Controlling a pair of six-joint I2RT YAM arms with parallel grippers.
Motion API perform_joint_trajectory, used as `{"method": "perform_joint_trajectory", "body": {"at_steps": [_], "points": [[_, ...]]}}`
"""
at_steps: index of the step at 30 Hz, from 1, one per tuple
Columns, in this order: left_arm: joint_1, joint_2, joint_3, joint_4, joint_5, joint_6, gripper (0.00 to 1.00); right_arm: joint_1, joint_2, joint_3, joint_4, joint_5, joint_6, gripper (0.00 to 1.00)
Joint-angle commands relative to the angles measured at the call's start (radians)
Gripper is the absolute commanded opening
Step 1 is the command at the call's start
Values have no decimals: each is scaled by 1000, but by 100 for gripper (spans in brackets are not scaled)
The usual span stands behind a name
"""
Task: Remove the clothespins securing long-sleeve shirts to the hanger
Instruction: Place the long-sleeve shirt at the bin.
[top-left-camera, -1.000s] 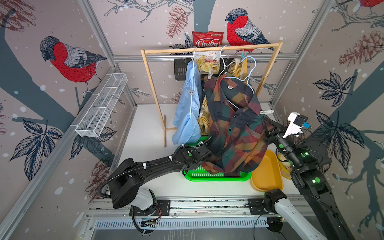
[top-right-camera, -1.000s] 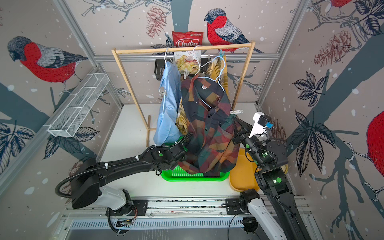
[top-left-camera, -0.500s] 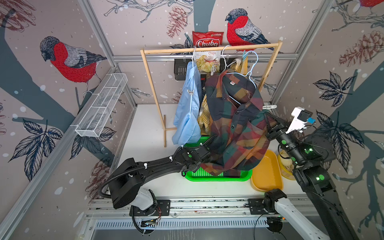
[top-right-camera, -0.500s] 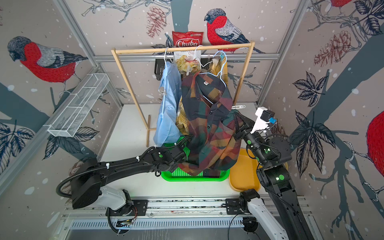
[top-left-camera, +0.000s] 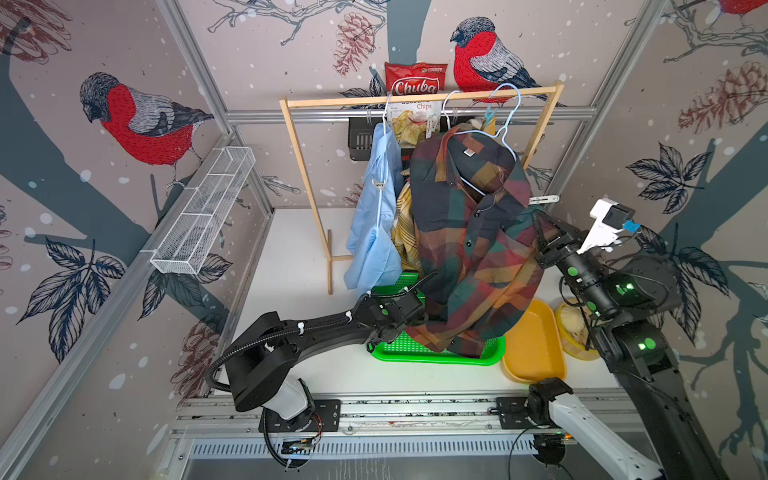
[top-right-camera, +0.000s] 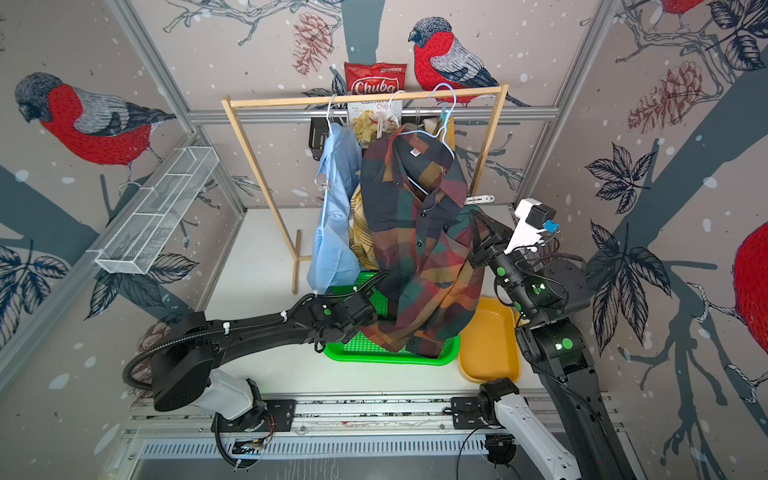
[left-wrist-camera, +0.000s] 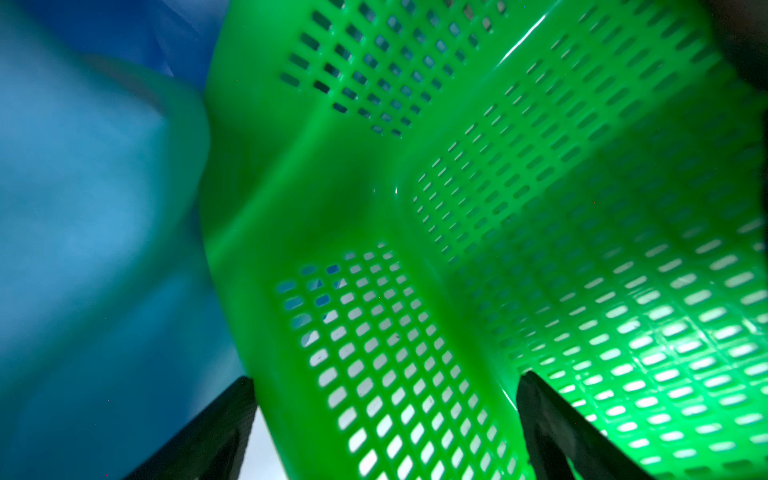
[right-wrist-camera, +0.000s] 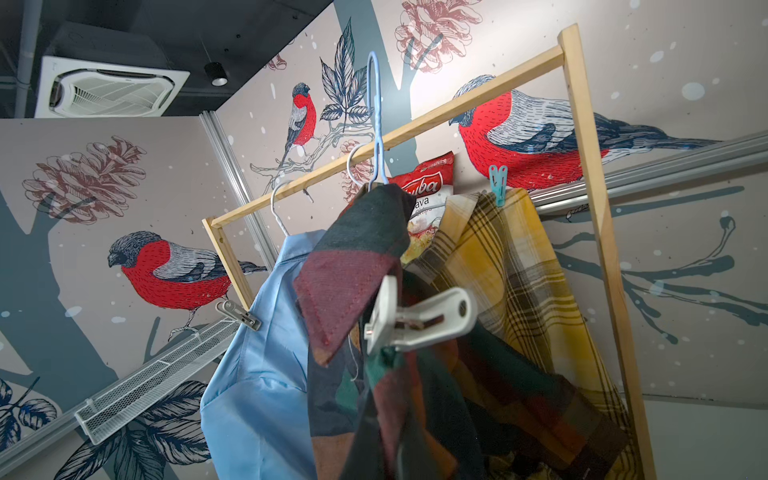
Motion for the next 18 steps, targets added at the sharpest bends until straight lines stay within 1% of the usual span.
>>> {"method": "perform_joint_trajectory", "body": {"at_steps": [1,4,12,15,18], "points": [[-2,-2,-6,18,89,-2,96,-1,5,15,55,14,3,0],[-2,2,-7,18,86,1,96,-1,8,21,57,10,3,0],[-6,38,-2,5,33,6,96,-2,1,20,45,32,-8,0],[-6,37,-3,17,62,9,96,-2,5,46,33,49,-18,0],[-6,33,-5,25,66,11,96,-1,20,71,26,45,-25,0]]}}
